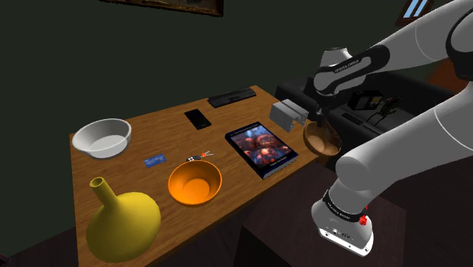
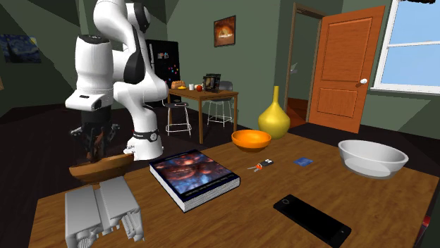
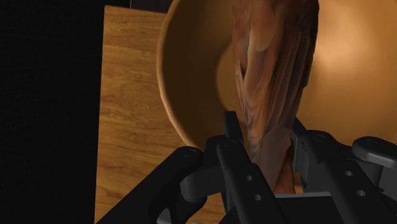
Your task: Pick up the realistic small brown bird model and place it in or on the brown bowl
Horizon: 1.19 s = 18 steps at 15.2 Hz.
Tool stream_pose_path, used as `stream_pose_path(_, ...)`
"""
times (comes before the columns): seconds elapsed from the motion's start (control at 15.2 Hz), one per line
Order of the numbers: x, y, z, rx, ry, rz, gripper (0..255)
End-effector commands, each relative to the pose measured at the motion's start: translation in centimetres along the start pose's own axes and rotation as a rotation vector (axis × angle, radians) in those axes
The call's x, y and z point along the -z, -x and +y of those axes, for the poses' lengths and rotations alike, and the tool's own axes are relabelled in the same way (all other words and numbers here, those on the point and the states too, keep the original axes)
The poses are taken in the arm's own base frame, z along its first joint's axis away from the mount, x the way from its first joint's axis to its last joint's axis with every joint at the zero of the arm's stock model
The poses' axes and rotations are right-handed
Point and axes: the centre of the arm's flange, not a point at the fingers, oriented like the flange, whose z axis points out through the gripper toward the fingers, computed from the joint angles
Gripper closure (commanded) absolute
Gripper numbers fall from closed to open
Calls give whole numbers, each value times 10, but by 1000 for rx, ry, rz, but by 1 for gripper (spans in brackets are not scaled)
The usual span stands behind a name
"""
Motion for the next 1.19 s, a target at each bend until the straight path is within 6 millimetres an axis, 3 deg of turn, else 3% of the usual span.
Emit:
stream_pose_path(0.0,-13,-1,0,-1,-4,-5,255)
stream_pose_path(0.4,-46,-8,-3,-1,-4,-5,255)
stream_pose_path(0.92,-46,-8,-3,-1,-4,-5,255)
stream_pose_path(0.99,-45,-8,-3,-1,-4,-5,0)
stream_pose_path(1.12,-45,-8,-3,-1,-4,-5,0)
